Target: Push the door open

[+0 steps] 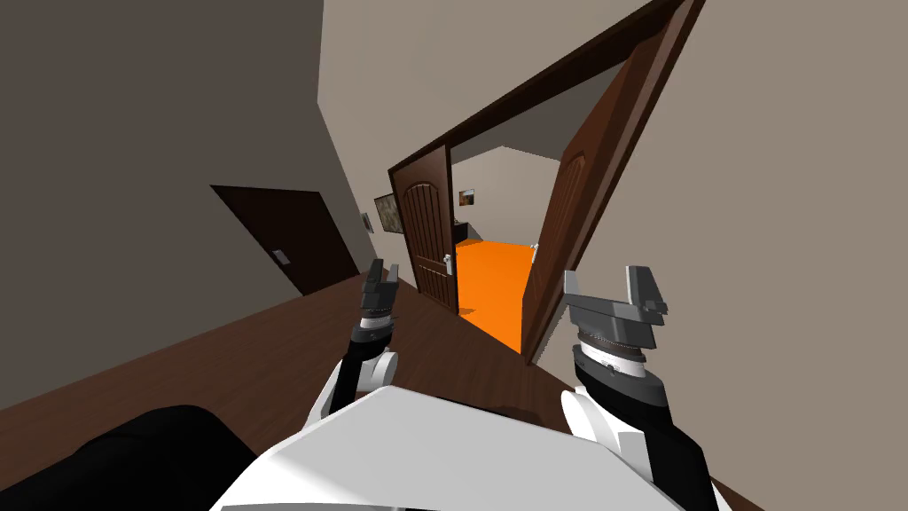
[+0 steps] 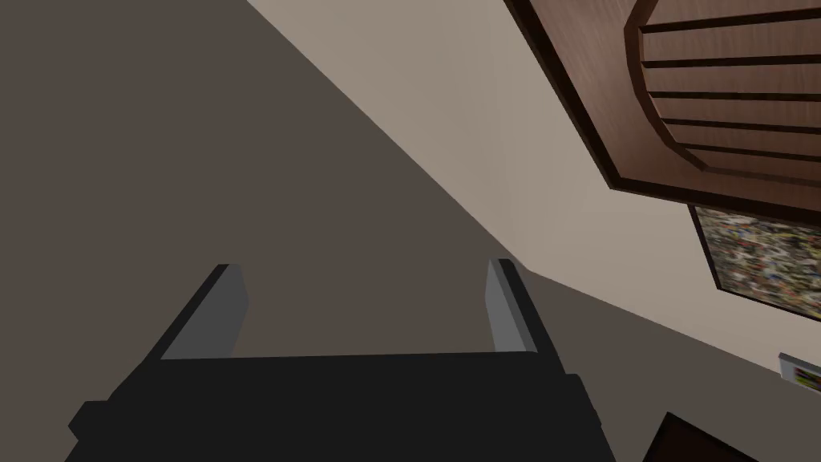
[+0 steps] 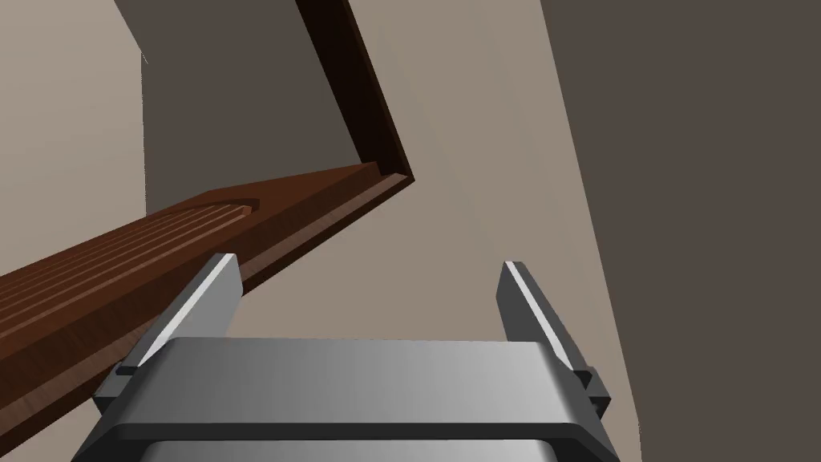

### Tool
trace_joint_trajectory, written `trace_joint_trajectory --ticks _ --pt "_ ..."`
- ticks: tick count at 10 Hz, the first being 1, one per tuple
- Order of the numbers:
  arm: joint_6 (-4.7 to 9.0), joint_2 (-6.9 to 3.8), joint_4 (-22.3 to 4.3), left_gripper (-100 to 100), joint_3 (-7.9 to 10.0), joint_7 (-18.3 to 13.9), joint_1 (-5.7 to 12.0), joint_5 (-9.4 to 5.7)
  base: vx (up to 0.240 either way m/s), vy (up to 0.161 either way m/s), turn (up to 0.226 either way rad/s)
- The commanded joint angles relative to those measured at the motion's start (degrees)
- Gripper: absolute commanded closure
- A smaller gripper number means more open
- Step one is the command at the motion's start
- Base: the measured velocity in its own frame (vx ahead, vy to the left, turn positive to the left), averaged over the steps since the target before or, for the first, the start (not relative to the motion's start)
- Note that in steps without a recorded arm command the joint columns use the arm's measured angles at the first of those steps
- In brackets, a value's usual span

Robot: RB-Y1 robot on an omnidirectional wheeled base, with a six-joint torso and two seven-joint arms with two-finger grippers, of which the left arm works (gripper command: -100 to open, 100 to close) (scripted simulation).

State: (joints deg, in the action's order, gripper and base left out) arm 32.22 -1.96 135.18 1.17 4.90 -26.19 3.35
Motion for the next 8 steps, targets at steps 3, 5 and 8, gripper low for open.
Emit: trace_joint_trajectory --ticks 3,5,8 --pt "-0.24 -0.50 -4.3 -100 -0.50 -0.5 2.36 -0.41 0.067 0.052 -0.036" --pt "-0.31 -0.62 -5.4 -100 -0.63 -0.6 2.99 -0.51 -0.002 0.044 -0.007" --pt "-0.57 -1.05 -9.9 -100 -1.16 -1.1 5.47 -0.94 0.048 0.059 -0.037"
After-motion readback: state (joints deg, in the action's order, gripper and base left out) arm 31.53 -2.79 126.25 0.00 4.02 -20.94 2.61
